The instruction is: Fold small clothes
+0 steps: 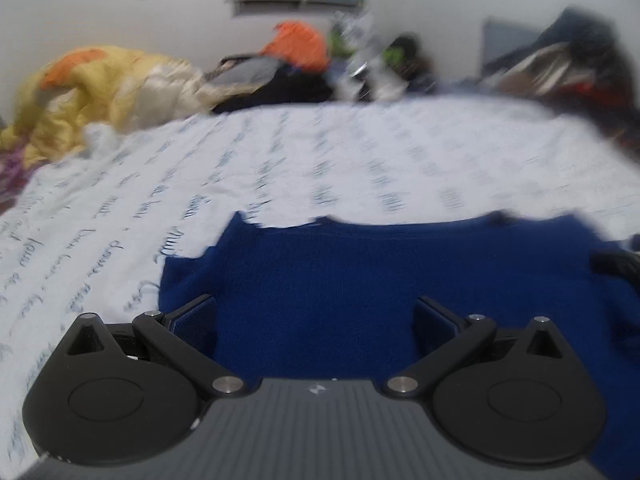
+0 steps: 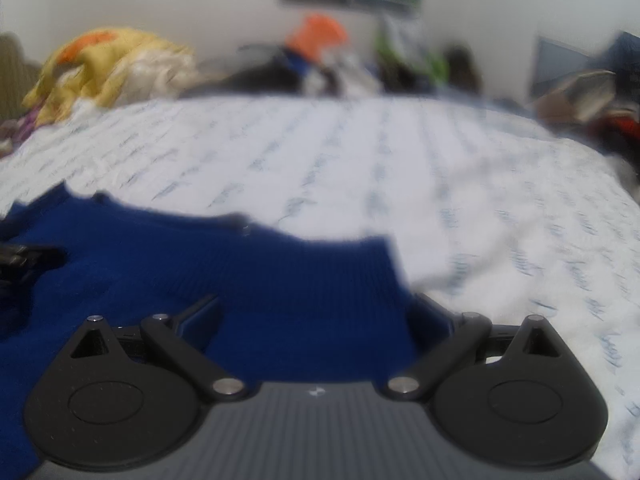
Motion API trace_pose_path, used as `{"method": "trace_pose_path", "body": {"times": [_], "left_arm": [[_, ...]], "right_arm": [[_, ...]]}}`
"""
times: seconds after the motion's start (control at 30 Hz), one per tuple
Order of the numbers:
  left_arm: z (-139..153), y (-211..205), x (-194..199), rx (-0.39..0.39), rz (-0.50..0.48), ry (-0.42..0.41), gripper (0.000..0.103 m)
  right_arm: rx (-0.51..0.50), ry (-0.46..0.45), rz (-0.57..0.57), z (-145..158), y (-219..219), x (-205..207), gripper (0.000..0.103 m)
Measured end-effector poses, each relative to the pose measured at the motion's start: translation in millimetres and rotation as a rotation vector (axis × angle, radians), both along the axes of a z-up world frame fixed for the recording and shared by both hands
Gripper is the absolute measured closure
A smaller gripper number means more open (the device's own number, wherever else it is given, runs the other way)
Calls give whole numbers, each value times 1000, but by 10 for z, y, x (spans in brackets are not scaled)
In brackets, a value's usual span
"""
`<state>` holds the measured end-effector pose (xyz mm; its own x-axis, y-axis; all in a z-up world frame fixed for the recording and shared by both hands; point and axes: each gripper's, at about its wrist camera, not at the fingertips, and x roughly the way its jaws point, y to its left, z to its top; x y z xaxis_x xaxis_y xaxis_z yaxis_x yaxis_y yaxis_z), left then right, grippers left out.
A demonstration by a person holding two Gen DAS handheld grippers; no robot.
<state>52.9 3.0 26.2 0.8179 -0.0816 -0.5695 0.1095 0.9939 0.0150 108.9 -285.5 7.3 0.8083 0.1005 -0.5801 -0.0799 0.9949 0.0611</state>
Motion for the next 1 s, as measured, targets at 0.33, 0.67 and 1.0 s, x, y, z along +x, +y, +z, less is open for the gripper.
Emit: {"method": "trace_pose_path", "body": {"times": [0.33, 0.67, 1.0], "left_arm": [[-230, 38, -726, 65, -149, 57, 0], [-227, 468, -1090, 22, -73, 110, 0], [-161, 1203, -1463, -587, 185, 171, 0]], "right_arm": [[-13, 62, 139, -186, 204, -803, 0], [-100, 71, 216, -203, 425, -1324, 0], [-20, 25, 169, -233, 184, -1458, 0]]}}
